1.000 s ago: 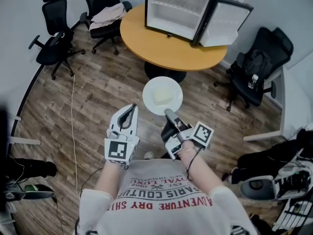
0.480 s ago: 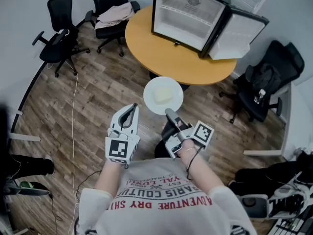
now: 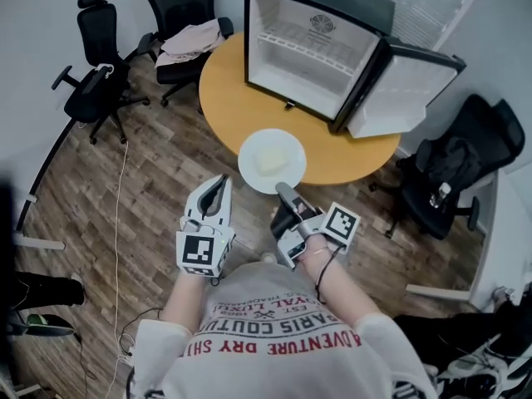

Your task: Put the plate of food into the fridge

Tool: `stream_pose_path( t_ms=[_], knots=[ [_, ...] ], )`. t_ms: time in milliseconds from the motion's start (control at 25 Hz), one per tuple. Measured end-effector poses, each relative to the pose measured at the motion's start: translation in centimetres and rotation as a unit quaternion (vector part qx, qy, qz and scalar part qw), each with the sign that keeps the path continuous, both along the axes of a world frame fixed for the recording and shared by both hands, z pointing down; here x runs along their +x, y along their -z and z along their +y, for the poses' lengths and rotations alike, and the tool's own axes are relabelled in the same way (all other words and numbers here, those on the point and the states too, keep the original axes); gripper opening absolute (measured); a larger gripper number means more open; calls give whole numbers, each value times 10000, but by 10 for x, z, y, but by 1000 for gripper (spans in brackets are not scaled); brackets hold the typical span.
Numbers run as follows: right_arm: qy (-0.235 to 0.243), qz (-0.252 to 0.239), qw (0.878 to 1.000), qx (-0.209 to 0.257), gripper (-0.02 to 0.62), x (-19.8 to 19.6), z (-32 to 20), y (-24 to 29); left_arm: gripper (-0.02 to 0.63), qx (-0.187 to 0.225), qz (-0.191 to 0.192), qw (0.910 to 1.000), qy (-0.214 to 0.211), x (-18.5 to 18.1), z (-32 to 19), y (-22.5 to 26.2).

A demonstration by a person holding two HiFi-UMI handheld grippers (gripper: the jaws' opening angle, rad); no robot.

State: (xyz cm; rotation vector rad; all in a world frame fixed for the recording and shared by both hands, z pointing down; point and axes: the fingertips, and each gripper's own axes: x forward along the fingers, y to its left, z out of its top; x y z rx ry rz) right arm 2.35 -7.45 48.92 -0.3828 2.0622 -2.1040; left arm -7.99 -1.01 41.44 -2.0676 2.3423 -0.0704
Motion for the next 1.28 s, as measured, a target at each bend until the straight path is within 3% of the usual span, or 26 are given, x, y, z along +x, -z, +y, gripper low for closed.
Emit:
stream_pose_path(
  t_ms=[280, 680, 1280],
  knots=[
    [-37, -12, 10000, -73, 38, 3, -65, -4, 34, 26, -10, 10000, -56, 2, -65, -5],
    [-305, 18, 9994, -132, 38, -5, -114, -12, 34, 48, -16, 9990, -435, -7, -125, -8],
    [-1434, -45, 9895, -189, 38, -89, -210, -6, 34, -17, 44, 9895, -1443, -107, -247, 0]
  ],
)
